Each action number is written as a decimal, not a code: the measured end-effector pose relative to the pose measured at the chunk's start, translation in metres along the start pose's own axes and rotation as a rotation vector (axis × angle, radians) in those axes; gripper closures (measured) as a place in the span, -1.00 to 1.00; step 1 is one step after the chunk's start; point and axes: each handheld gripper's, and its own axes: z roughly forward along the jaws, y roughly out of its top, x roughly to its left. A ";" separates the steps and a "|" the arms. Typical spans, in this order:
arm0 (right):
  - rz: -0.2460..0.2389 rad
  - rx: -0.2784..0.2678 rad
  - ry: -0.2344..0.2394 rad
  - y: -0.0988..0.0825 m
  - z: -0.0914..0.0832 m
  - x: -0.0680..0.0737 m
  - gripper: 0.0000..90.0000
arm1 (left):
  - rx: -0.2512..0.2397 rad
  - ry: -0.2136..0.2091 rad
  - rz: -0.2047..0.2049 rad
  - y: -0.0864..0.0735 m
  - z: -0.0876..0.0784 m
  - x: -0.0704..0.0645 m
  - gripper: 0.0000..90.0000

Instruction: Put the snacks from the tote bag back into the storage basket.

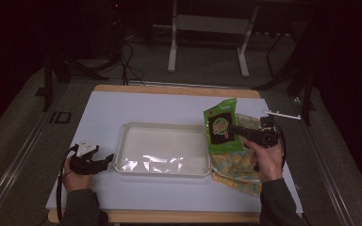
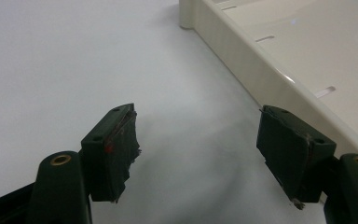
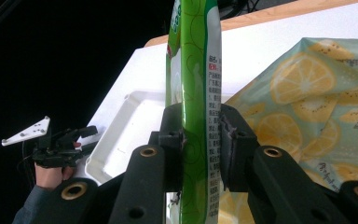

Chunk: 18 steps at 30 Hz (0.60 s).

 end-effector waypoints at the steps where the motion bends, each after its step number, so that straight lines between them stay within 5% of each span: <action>1: 0.001 -0.001 0.000 0.000 0.000 0.000 0.63 | 0.001 0.000 -0.001 0.000 0.000 0.000 -0.35; 18: 0.008 0.003 0.013 -0.007 0.014 0.005 0.63 | 0.003 0.002 0.002 0.000 0.000 -0.001 -0.34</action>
